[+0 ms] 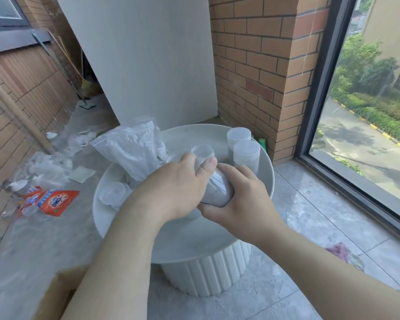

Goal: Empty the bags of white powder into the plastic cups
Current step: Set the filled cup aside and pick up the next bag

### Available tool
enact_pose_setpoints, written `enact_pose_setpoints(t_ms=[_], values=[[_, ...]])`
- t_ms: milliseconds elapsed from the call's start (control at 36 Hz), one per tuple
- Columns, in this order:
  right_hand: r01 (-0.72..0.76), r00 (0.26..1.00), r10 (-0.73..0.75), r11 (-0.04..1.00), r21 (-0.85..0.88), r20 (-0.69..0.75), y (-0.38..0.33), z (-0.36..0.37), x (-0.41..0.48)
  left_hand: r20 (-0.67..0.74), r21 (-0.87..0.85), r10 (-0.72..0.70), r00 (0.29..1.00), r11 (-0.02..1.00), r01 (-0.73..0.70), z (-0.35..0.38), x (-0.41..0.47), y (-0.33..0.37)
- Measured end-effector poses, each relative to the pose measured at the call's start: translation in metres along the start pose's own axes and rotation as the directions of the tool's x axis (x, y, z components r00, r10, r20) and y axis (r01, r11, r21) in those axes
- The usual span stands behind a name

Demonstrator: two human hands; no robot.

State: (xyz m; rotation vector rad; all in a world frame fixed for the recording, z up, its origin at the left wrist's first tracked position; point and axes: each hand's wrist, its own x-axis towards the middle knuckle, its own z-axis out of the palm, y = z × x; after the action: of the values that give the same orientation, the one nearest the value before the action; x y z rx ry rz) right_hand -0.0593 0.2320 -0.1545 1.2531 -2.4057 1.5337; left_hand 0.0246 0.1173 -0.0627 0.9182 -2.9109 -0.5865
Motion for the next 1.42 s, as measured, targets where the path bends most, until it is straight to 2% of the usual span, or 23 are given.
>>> enact_pose_setpoints(t_ms=[83, 111, 167, 194, 250, 278, 333, 417, 500, 583, 694, 861, 944, 1000, 1111, 1222, 1306, 1417], values=[[-0.029, 0.998, 0.027, 0.999, 0.031, 0.054, -0.002, -0.002, 0.000, 0.132, -0.329, 0.145, 0.981, 0.939, -0.095, -0.014, -0.003, -0.007], [-0.031, 0.997, 0.028, 0.999, 0.034, 0.066, -0.003, -0.002, 0.000, 0.123, -0.444, 0.201, 0.972, 0.887, -0.127, -0.017, -0.004, -0.008], [-0.035, 0.997, 0.033, 0.999, 0.031, 0.072, -0.004, -0.001, -0.001, 0.039, -0.572, 0.212, 0.976, 0.806, -0.152, -0.020, -0.007, -0.009], [-0.038, 0.997, 0.035, 0.999, 0.033, 0.071, -0.004, 0.000, -0.001, -0.024, -0.552, 0.178, 0.984, 0.818, -0.162, -0.019, -0.006, -0.009], [-0.039, 0.997, 0.037, 0.999, 0.033, 0.064, -0.004, 0.000, 0.000, -0.127, -0.311, 0.119, 0.985, 0.938, -0.153, -0.016, -0.002, -0.010], [-0.042, 0.997, 0.041, 0.999, 0.031, 0.060, -0.004, 0.000, 0.000, -0.145, -0.201, 0.096, 0.985, 0.972, -0.124, -0.014, 0.000, -0.011], [-0.051, 0.997, 0.050, 0.998, 0.031, 0.057, -0.003, 0.000, 0.000, -0.130, -0.142, 0.064, 0.989, 0.986, -0.082, -0.011, 0.001, -0.012], [-0.065, 0.996, 0.062, 0.996, 0.055, 0.066, 0.001, 0.000, 0.001, -0.077, -0.237, 0.099, 0.992, 0.965, -0.114, -0.008, 0.003, -0.018], [-0.085, 0.994, 0.079, 0.993, 0.079, 0.073, 0.004, 0.000, 0.002, -0.020, -0.401, 0.202, 0.979, 0.895, -0.193, -0.010, 0.003, -0.022], [-0.090, 0.995, 0.084, 0.990, 0.104, 0.062, 0.004, -0.001, 0.005, -0.047, -0.482, 0.194, 0.980, 0.855, -0.193, -0.010, 0.003, -0.023], [-0.081, 0.995, 0.075, 0.994, 0.080, 0.066, 0.005, -0.001, 0.005, -0.097, -0.335, 0.095, 0.991, 0.934, -0.122, -0.003, 0.009, -0.021], [-0.172, 0.967, 0.145, 0.978, 0.114, 0.209, 0.008, 0.000, 0.004, -0.039, -0.291, 0.133, 0.990, 0.947, -0.138, 0.006, 0.015, -0.027], [-0.169, 0.973, 0.157, 0.984, 0.058, 0.167, 0.013, 0.001, 0.006, -0.065, -0.301, 0.143, 0.988, 0.941, -0.156, 0.013, 0.017, -0.025], [-0.181, 0.977, 0.178, 0.983, 0.017, 0.115, 0.016, 0.001, 0.009, -0.120, -0.373, 0.141, 0.983, 0.911, -0.177, 0.015, 0.018, -0.023], [-0.211, 0.976, 0.214, 0.973, -0.088, 0.030, 0.024, -0.002, 0.016, -0.281, -0.431, 0.045, 0.959, 0.886, -0.168, 0.010, 0.022, -0.027], [-0.326, 0.945, 0.327, 0.939, -0.109, -0.009, 0.032, -0.007, 0.016, -0.443, -0.464, -0.116, 0.889, 0.878, -0.117, 0.012, 0.033, -0.049], [-0.351, 0.936, 0.351, 0.929, -0.113, -0.019, 0.039, -0.008, 0.017, -0.428, -0.581, -0.254, 0.867, 0.812, -0.049, 0.019, 0.043, -0.071], [-0.356, 0.934, 0.349, 0.927, -0.116, -0.073, 0.044, -0.008, 0.020, -0.314, -0.769, -0.418, 0.853, 0.639, 0.030, 0.027, 0.052, -0.090]])
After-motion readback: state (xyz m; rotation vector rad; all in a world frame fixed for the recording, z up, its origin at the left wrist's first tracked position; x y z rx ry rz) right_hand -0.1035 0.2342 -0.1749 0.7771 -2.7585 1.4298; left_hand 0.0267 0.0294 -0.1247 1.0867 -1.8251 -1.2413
